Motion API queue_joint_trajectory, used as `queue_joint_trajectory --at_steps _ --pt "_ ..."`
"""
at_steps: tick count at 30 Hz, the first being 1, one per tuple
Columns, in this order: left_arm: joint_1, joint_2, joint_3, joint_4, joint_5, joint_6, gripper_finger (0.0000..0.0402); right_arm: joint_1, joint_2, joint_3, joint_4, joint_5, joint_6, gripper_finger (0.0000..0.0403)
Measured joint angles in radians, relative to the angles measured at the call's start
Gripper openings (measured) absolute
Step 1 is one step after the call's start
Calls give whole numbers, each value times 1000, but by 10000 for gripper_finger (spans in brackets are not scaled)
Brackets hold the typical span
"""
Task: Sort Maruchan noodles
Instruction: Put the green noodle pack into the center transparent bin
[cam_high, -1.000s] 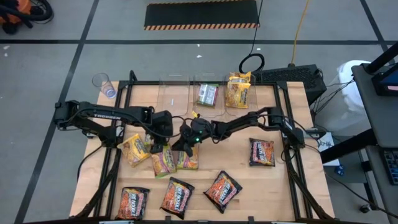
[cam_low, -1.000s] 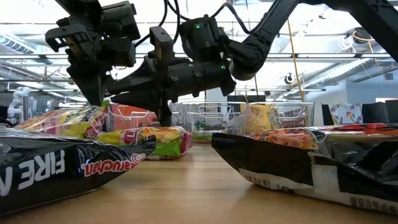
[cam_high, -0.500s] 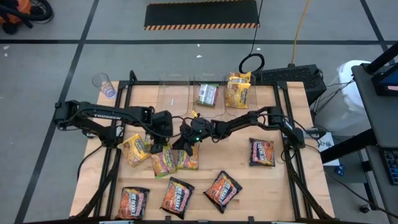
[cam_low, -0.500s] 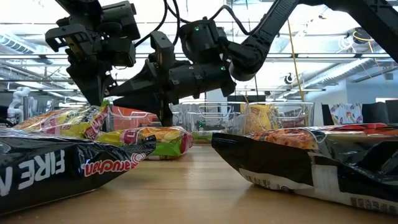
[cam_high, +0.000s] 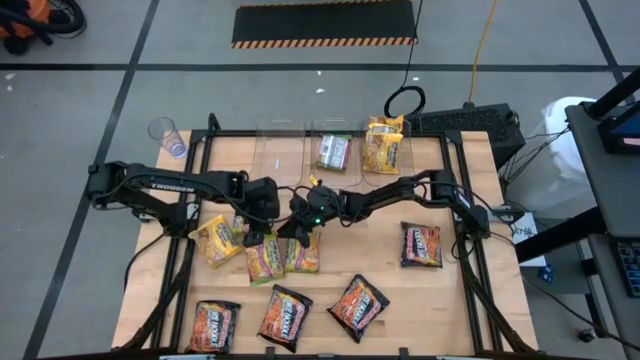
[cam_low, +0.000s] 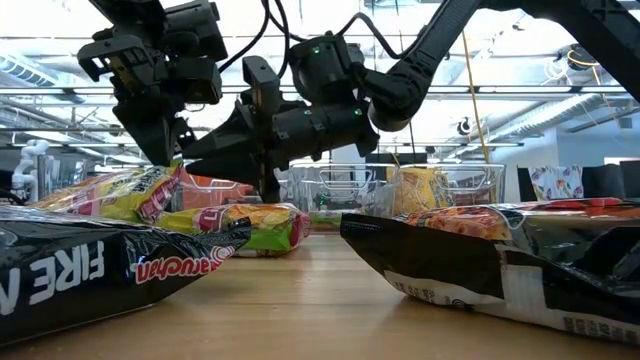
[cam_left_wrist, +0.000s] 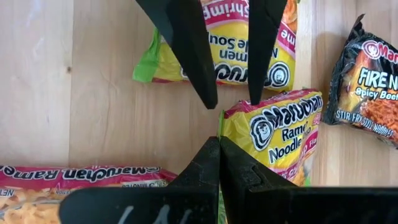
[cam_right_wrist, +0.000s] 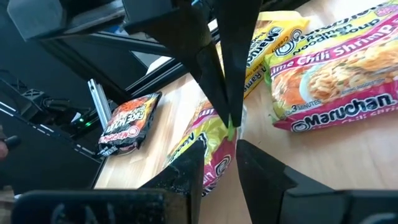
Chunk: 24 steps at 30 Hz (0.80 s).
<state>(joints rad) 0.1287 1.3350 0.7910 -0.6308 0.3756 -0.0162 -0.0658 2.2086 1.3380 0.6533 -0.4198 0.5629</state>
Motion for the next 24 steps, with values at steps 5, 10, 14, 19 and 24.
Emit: queue_joint_trajectory --at_steps 5,10,14,19,24 --pt "0 0 0 0 0 -4 0 0 0 0 0 0 -1 91" --pt "0 0 0 7 1 -14 0 0 0 0 -1 2 -4 91" --pt "0 0 0 21 1 -21 0 0 0 0 0 2 -6 91" --pt "0 0 6 57 8 -27 0 0 0 0 -15 3 -7 91" --pt "0 1 54 47 9 -7 0 0 0 0 -14 2 -7 91"
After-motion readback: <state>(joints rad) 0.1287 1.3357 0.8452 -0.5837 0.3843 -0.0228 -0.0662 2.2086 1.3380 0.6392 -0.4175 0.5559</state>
